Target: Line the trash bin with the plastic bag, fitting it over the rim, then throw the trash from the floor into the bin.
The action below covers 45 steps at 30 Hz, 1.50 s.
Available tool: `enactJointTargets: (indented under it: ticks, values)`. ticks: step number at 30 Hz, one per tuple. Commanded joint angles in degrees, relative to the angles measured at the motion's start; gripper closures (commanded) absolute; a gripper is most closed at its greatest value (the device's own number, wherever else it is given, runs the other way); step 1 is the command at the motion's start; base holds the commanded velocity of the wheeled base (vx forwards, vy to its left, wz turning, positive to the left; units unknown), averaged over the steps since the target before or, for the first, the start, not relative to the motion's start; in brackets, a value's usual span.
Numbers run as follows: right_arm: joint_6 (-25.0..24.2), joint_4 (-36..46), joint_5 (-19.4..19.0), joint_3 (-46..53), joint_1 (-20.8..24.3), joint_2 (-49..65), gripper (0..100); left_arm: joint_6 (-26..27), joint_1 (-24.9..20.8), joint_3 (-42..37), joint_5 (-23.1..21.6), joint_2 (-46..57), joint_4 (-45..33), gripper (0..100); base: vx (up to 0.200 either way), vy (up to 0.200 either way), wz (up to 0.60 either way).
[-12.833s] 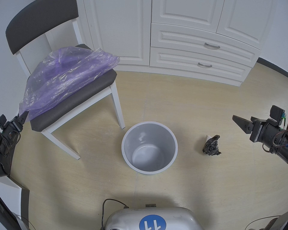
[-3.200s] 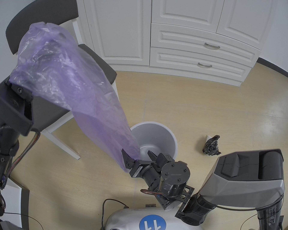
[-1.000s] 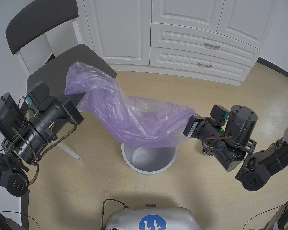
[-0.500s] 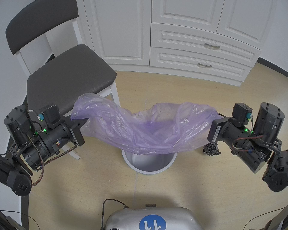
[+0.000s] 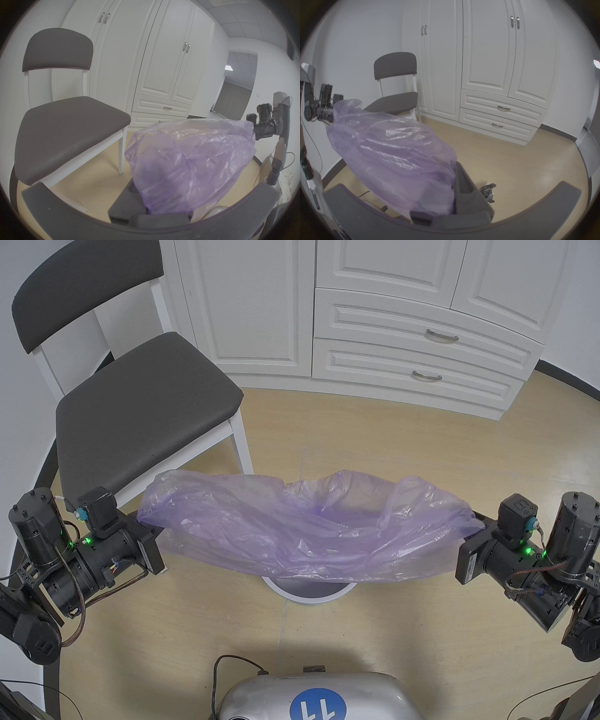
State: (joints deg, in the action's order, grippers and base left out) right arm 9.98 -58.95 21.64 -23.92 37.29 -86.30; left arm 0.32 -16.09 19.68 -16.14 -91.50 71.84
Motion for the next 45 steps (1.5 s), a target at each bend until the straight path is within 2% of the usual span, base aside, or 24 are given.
enactJointTargets:
  ticks: [1, 13, 18, 22, 30, 36, 45]
  values:
    - [2.1, 0.0, 0.0, 2.6, -0.4, 0.3, 100, 0.1, 1.0, -0.1, -0.1, -1.8, 0.4, 100, 0.000, 0.000, 0.00]
    - [7.3, 0.1, -0.4, 4.8, -4.3, -1.4, 100, 1.4, 1.8, -0.7, -0.4, -3.4, 0.5, 100, 0.000, 0.000, 0.00]
    - [7.9, 0.0, -0.5, 4.5, -5.1, -3.8, 100, 2.6, 1.8, -1.7, -0.8, -3.5, 0.5, 100, 0.000, 0.000, 0.00]
    - [8.1, 0.0, -0.5, 5.6, -5.9, -4.7, 100, 2.8, 1.8, -2.1, -3.3, -3.6, 0.5, 100, 0.000, 0.000, 0.00]
    - [10.7, 0.0, -0.7, 6.8, -6.0, -6.3, 100, 3.0, 2.2, -2.4, -3.5, -2.9, 0.6, 100, 0.000, 0.000, 0.00]
    - [10.7, 0.0, -0.5, 7.0, -6.0, -6.0, 100, 3.8, 2.2, -2.4, -3.4, -3.8, 0.6, 100, 0.000, 0.000, 0.00]
    - [12.1, -0.3, -0.3, 8.1, -8.5, -5.1, 100, 4.2, 3.1, -2.4, -3.4, -5.1, 0.6, 100, 0.000, 0.000, 0.00]
